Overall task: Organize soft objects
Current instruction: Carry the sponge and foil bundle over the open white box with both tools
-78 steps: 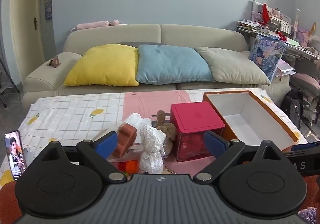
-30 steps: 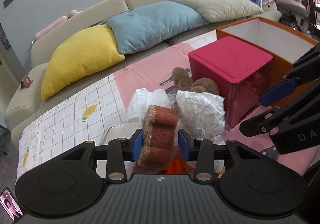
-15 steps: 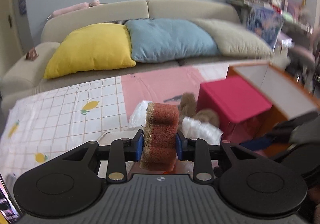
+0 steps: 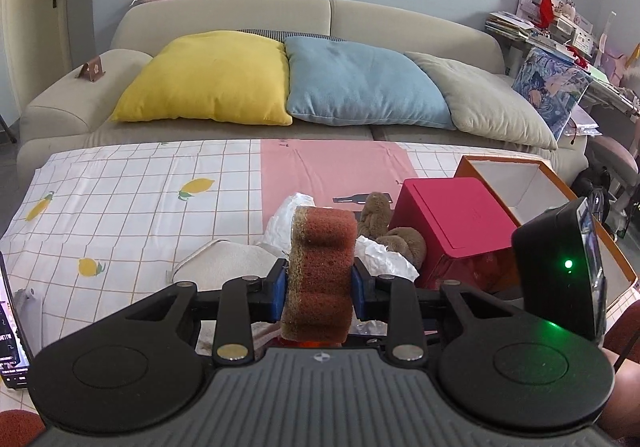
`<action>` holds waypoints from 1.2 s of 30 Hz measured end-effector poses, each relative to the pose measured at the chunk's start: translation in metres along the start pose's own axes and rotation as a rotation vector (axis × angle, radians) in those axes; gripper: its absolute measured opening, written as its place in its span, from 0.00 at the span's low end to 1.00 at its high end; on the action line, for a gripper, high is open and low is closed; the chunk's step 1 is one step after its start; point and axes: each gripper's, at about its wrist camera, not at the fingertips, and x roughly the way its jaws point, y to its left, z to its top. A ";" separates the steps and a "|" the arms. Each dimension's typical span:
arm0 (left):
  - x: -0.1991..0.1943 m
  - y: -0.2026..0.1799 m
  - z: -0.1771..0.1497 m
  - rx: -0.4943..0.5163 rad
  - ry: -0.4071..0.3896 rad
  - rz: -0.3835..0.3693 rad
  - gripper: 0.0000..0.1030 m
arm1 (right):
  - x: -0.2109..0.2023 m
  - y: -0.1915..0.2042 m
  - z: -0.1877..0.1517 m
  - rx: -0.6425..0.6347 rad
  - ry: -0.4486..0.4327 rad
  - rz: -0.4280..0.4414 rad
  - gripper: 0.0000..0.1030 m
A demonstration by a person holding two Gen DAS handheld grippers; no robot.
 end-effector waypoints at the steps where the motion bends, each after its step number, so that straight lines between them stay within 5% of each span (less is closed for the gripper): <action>1: -0.002 -0.002 -0.001 0.004 -0.003 0.000 0.34 | -0.001 0.000 0.000 -0.002 -0.007 0.006 0.50; 3: -0.006 -0.006 -0.002 0.009 -0.010 0.003 0.34 | -0.008 0.000 -0.001 -0.017 -0.023 0.007 0.38; 11: -0.031 -0.024 0.003 0.018 -0.059 0.008 0.34 | -0.074 -0.011 -0.011 0.002 -0.122 0.035 0.36; 19: -0.047 -0.070 0.022 0.074 -0.105 -0.140 0.34 | -0.147 -0.050 -0.028 0.069 -0.227 0.023 0.36; 26: -0.029 -0.151 0.047 0.286 -0.131 -0.275 0.34 | -0.185 -0.116 -0.036 0.105 -0.214 -0.168 0.36; 36: 0.036 -0.270 0.022 0.837 -0.041 -0.370 0.34 | -0.169 -0.228 -0.037 0.296 0.036 -0.173 0.37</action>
